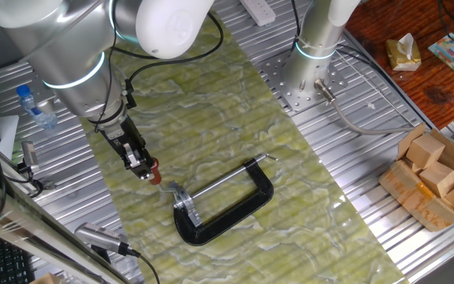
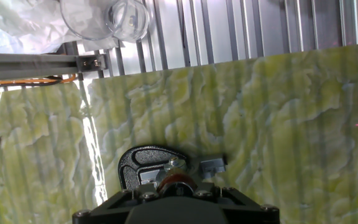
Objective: Pull up the lever
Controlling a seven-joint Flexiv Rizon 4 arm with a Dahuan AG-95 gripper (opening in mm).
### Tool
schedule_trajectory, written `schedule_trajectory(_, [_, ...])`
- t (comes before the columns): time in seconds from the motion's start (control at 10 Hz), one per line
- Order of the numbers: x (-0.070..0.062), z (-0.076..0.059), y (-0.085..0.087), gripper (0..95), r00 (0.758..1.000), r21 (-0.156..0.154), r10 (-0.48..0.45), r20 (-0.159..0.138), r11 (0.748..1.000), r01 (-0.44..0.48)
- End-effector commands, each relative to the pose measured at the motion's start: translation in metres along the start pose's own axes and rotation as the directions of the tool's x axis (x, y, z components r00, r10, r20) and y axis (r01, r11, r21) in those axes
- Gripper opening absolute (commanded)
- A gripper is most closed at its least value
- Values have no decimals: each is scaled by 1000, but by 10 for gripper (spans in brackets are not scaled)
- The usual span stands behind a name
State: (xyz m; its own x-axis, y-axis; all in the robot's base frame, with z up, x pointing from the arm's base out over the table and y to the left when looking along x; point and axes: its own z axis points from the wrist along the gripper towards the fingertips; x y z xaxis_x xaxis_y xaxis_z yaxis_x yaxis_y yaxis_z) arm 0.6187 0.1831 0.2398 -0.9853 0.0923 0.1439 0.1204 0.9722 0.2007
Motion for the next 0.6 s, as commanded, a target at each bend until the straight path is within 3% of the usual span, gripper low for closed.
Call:
schedule_trajectory(0.1, [0,0,0,570,1000,27,5,-1,1000,-5])
schedule_trajectory(0.6, [0,0,1,570,1000,15,20,2,1000,-20])
